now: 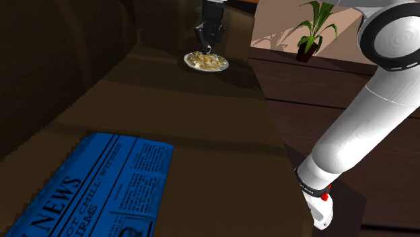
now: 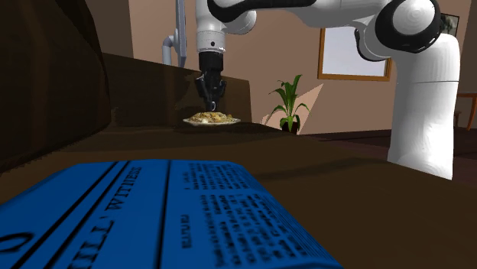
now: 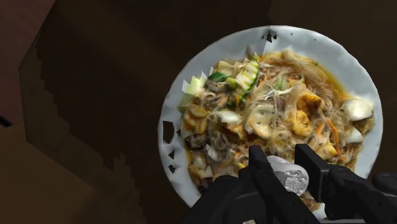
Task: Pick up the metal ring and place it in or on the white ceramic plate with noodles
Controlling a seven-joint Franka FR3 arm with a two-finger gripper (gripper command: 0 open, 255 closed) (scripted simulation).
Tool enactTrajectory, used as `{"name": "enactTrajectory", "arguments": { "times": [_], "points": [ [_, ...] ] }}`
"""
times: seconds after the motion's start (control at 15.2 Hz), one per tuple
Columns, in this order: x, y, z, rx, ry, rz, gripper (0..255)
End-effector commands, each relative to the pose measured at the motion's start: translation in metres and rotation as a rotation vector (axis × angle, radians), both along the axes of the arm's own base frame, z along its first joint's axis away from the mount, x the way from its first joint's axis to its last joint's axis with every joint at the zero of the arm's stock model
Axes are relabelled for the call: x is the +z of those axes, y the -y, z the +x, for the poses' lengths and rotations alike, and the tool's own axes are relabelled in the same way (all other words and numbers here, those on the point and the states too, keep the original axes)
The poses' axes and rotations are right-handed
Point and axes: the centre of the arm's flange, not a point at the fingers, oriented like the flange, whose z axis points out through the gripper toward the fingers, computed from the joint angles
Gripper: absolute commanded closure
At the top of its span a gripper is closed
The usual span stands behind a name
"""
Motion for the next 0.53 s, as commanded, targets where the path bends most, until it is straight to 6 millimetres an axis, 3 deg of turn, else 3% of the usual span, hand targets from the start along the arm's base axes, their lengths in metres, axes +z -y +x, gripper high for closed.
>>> {"name": "enactTrajectory", "arguments": {
  "times": [0.0,0.07,0.4,0.46],
  "points": [
    [-0.003,0.0,0.0,0.0,-0.006,0.0,255],
    [-0.003,0.0,0.0,0.0,-0.006,0.0,0],
    [-0.003,0.0,0.0,0.0,-0.006,0.0,0],
    [0.01,0.0,0.0,0.0,-0.006,0.0,0]
  ]
}}
